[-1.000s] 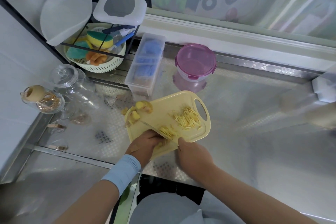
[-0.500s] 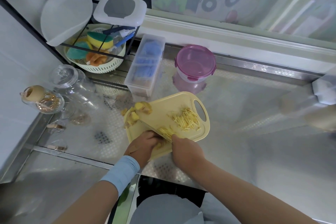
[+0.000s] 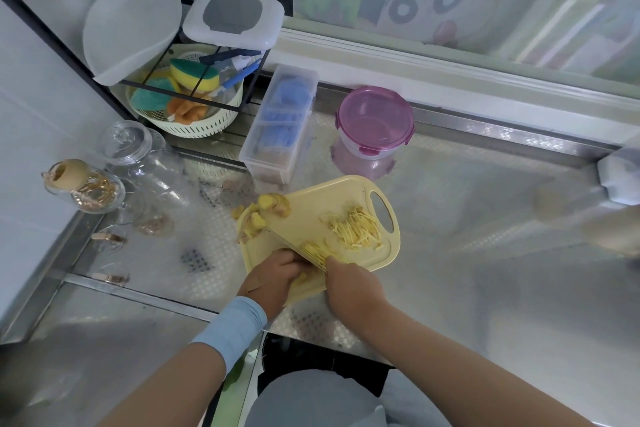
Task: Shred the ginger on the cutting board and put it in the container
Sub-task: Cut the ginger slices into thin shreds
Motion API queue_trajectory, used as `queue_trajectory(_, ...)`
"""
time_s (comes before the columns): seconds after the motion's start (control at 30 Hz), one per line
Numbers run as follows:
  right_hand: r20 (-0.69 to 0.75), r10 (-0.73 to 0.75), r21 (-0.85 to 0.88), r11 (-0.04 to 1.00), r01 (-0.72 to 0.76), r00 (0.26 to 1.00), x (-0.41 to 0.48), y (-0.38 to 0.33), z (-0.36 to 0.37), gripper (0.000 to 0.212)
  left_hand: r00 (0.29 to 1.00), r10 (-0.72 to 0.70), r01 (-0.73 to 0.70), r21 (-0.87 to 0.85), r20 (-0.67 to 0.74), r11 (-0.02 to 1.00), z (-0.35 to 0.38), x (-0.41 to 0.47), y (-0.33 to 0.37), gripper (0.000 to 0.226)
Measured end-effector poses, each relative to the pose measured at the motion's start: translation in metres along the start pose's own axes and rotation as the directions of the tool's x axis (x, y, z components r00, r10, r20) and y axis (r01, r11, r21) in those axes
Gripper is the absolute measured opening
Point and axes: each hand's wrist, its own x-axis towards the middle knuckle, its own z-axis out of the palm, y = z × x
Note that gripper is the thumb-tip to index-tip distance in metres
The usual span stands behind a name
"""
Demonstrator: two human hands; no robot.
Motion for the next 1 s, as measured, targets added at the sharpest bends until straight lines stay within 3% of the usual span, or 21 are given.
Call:
queue_trajectory(0.53, 0.007, -0.024, -0.008, 1.0, 0.024, 1.0, -0.019, 0.011, 0.001, 0.009, 0.999, -0.001, 0.0, -0.02, -0.041, 1.0, 0.004, 0.0, -0.004, 0.037)
queue_trajectory(0.73, 0.008, 0.003, 0.007, 1.0, -0.003, 1.0, -0.002, 0.003, 0.0, 0.009, 0.999, 0.007, -0.008, -0.035, -0.039, 0.999, 0.003, 0.0, -0.002, 0.048)
queue_trajectory(0.83, 0.003, -0.011, 0.006, 1.0, 0.011, 1.0, -0.006, 0.004, -0.002, 0.011, 1.0, -0.005, 0.004, -0.019, -0.028, 1.0, 0.004, 0.0, -0.003, 0.044)
queue_trajectory(0.93, -0.001, -0.01, 0.049, 0.999, 0.01, 1.0, -0.015, 0.009, -0.001, 0.004, 0.997, -0.025, 0.025, 0.011, -0.069, 1.0, 0.005, -0.001, -0.003, 0.025)
queue_trajectory(1.0, -0.001, -0.027, 0.028, 0.999, 0.027, 1.0, -0.022, 0.012, -0.001, 0.004, 0.995, -0.056, 0.055, -0.021, -0.085, 0.998, 0.007, -0.001, -0.003, 0.033)
